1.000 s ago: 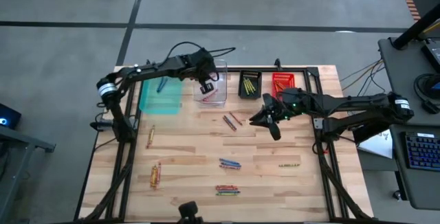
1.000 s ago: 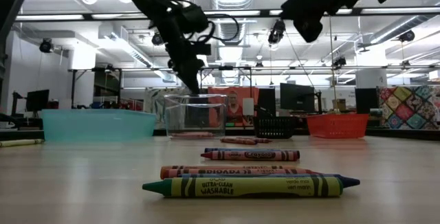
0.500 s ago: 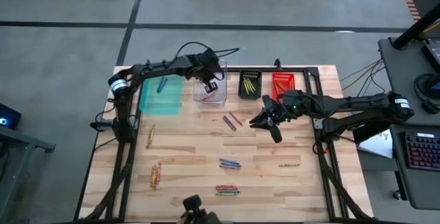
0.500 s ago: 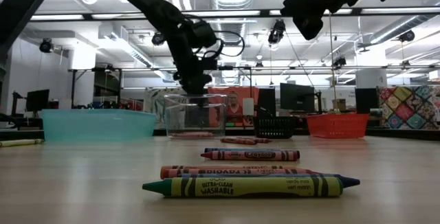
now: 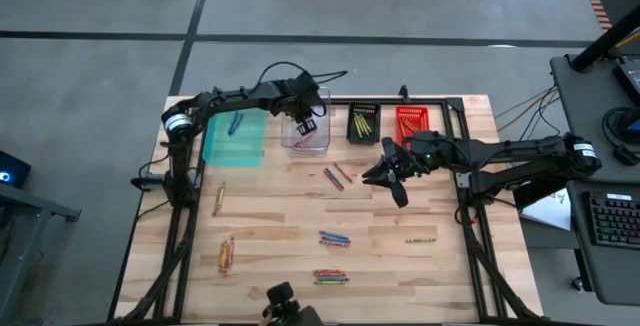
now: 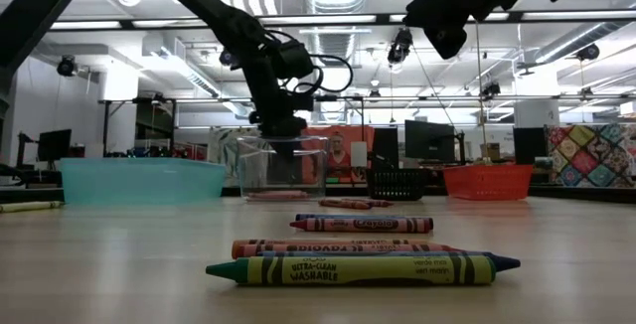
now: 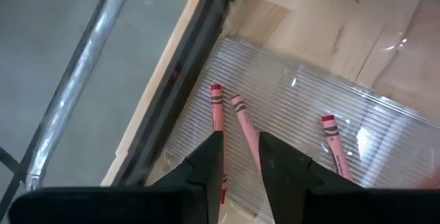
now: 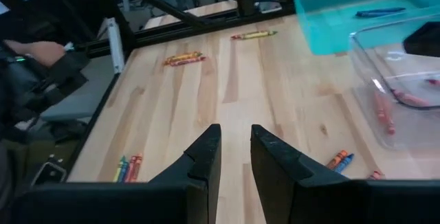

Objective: Sort crayons
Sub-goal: Put the green crayon into the black bin

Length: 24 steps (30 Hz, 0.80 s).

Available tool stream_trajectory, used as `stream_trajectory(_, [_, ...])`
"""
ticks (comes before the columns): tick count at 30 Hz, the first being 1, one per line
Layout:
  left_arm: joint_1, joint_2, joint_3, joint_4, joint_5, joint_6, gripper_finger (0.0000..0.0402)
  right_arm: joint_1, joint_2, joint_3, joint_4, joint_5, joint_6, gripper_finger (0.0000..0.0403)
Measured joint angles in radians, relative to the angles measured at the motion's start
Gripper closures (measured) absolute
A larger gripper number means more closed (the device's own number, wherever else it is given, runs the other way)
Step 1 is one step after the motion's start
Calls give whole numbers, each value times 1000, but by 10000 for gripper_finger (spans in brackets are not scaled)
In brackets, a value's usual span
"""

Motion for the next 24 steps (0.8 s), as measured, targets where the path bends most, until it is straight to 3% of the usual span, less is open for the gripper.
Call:
stream_trajectory(10, [-45, -94, -19, -5, 0, -65, 326, 0, 4, 0, -10, 219, 170, 335])
stream_trajectory(16, [-121, -234, -89, 25, 1, -104, 326, 0, 68, 0, 10, 230, 218, 335])
stream_trajectory(24, [-263, -504, -332, 179, 1, -246, 326, -1, 204, 0, 22, 217, 182, 335])
